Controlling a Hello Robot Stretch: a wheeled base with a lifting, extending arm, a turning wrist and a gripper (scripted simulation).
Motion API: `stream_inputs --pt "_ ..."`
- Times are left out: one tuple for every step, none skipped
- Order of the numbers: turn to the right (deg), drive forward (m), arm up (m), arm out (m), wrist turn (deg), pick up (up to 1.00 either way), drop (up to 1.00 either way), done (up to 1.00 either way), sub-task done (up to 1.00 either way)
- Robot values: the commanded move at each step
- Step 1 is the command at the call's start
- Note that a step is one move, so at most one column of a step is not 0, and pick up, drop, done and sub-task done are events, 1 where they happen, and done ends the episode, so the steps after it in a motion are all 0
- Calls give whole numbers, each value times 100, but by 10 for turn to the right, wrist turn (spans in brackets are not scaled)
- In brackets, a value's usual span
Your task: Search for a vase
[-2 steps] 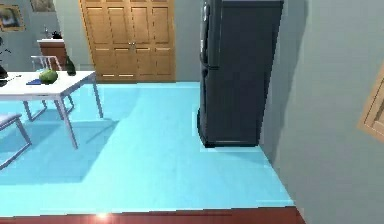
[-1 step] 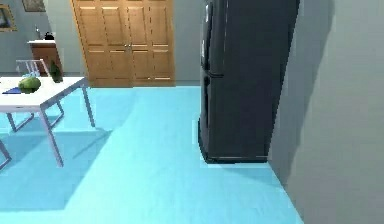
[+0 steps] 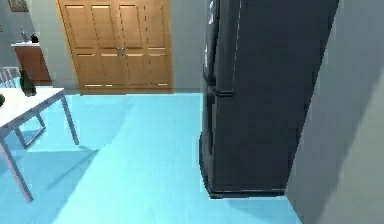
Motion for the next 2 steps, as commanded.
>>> stream_inputs --pt "-450 0 0 0 0 0 0 0 0" --pt "-30 0 0 0 0 0 0 0 0"
